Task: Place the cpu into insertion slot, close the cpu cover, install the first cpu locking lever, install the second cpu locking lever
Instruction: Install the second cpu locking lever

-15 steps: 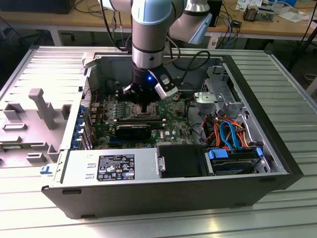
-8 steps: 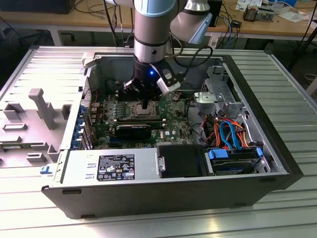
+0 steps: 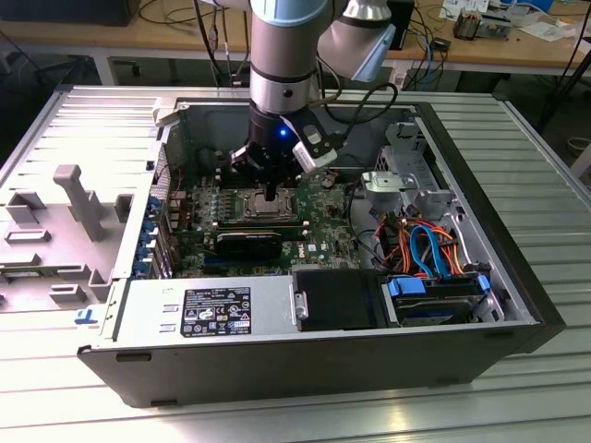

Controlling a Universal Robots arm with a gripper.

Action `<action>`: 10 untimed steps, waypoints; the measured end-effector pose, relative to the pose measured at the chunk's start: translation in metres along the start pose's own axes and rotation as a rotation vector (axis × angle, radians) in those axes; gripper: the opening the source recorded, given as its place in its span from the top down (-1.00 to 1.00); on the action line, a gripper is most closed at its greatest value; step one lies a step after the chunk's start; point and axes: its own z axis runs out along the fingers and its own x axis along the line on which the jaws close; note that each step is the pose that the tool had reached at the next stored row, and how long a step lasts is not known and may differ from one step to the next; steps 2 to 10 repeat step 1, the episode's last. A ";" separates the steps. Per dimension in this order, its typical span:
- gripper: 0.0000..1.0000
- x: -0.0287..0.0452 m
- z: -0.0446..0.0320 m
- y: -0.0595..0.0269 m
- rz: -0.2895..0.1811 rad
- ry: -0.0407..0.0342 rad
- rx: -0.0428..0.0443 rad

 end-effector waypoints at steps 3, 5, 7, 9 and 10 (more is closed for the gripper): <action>0.79 0.0000 0.0000 0.0000 0.000 -0.0001 0.0000; 0.79 0.0000 0.0000 0.0000 0.000 -0.0001 0.0000; 0.79 0.0000 0.0000 0.0000 0.000 -0.0001 0.0000; 0.79 0.0000 0.0000 0.0000 0.000 -0.0001 0.0000; 0.79 0.0000 0.0000 0.0000 0.000 -0.0001 0.0000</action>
